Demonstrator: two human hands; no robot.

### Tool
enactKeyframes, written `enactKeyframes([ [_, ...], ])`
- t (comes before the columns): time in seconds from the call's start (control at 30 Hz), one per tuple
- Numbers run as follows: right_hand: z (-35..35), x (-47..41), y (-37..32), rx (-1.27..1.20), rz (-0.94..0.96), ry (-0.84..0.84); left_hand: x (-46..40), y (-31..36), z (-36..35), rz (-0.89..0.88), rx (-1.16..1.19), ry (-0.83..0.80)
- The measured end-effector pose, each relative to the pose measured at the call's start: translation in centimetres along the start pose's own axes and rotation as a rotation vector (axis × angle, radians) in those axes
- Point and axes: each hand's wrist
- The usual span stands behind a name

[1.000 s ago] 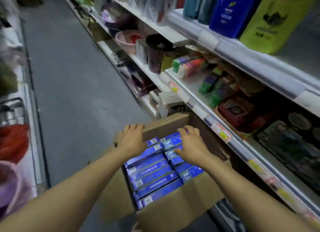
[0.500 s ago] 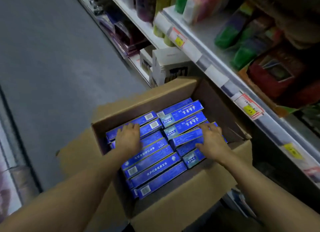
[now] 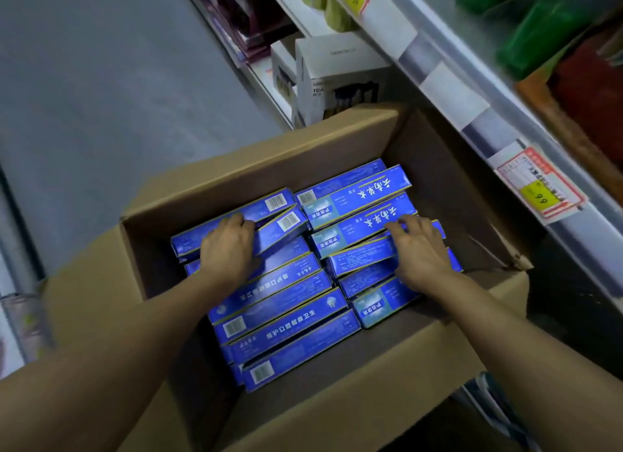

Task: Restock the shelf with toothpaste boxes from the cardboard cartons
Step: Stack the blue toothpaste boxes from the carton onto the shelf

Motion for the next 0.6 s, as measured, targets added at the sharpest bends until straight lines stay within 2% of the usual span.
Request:
enactKeyframes([
  [0.1,-1.0,-0.8,0.4,0.096,0.054,0.010,-0.1,-0.2,1.0,0.113,0.171,-0.029],
  [0.23,-1.6,-1.6,0.8,0.107,0.081,-0.006,-0.4,-0.6,2.2,0.248,0.448,-0.168],
  [0.33,-1.4,-1.8,1.1,0.038,0.119,-0.031,-0.2,-0.9,2.8,0.327,0.628,-0.251],
  [0.47,-0.2,-1.4,1.5,-0.041,0.156,-0.040,0.1,0.0,4.0,0.527,0.870,-0.273],
  [0.6,0.9,-1.1,1.8,-0.159,0.115,-0.076,0.2,0.9,5.2,0.678,1.082,-0.297],
])
Point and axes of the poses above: each hand's wrist, its own x-axis away from the middle knuckle, its own z-axis out of the back of the hand, y = z × x, and after that the axes turned 14 degrees about y, right-handed
